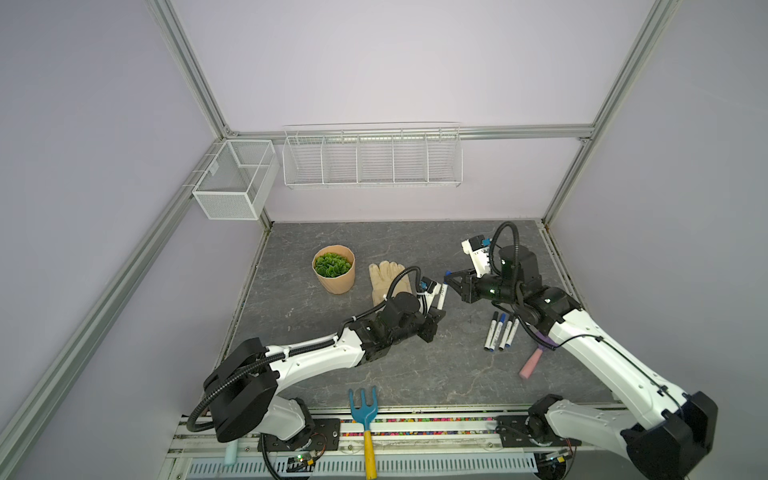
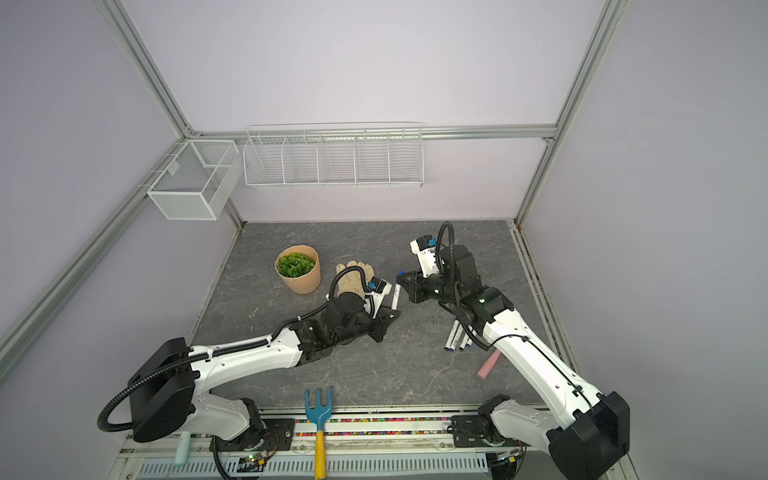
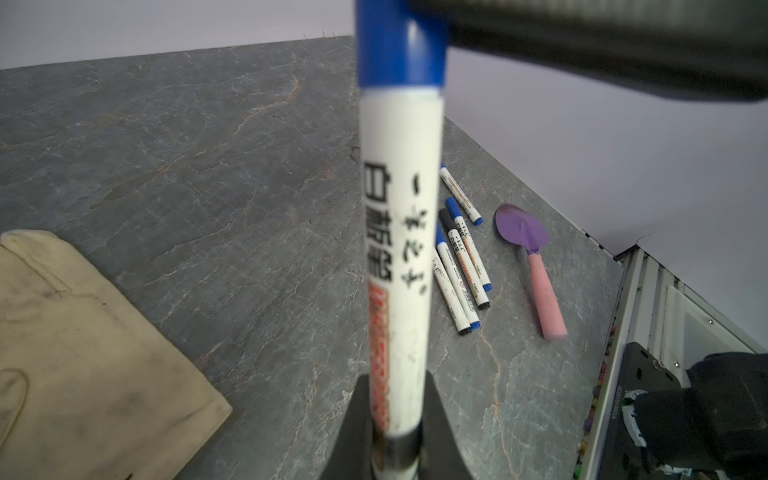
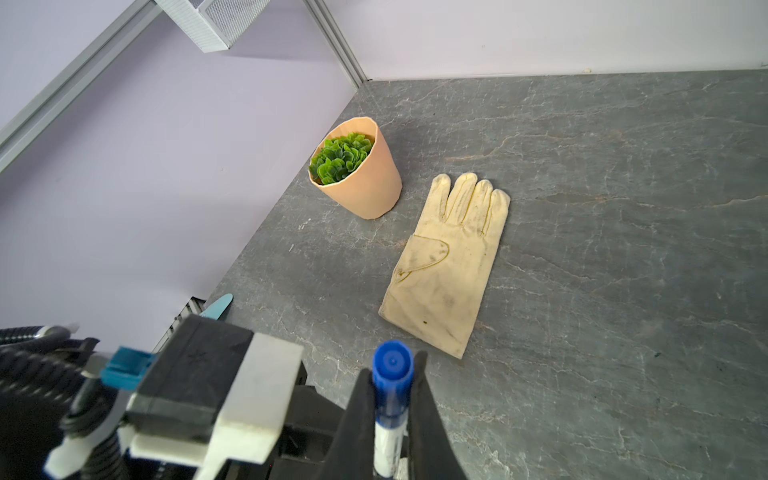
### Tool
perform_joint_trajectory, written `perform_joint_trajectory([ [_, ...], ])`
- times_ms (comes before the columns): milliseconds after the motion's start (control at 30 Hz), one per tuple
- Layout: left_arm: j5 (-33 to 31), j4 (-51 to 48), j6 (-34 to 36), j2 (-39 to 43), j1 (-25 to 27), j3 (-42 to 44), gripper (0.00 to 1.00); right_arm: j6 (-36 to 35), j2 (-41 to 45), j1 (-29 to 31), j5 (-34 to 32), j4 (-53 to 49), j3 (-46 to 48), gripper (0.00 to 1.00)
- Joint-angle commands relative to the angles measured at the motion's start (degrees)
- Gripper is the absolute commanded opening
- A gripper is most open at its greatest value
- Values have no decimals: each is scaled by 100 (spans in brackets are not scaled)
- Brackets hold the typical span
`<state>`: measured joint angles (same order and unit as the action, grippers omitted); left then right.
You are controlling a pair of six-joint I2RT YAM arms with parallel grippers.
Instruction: Insert the pens into the pen caps
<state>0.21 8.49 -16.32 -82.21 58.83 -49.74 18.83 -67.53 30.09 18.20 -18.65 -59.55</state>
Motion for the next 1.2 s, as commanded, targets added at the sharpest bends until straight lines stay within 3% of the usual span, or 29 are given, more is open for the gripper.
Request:
perform_joint_trajectory([
  [0,-180,2794,434,329,-114,-1282,0,-188,-640,394,321,-2681,564,6],
  [267,-10,2648,467,421,-179,-1361,0,-141,-1065,421,-174,-2892,569,6],
  [500,164,1780,269,261,-34,-963,0,186,-1097,-53,9,-2572,431,6],
  [733,41,1854,248,-838,544,-334,0,453,-1331,-376,-29,-2394,426,6],
  [867,161,2253,189,-1757,591,-434,7,543,-1568,-450,-143,-2208,461,6],
  [967,346,2272,215,-2363,588,-728,18,528,-1818,-507,-349,-2106,429,6],
  [1067,681,2267,115,-2725,594,-1002,37,542,-2087,-581,-575,-1997,444,6],
  [1167,817,2358,1,-2754,587,-1003,50,616,-2374,-655,-759,-1821,486,6],
])
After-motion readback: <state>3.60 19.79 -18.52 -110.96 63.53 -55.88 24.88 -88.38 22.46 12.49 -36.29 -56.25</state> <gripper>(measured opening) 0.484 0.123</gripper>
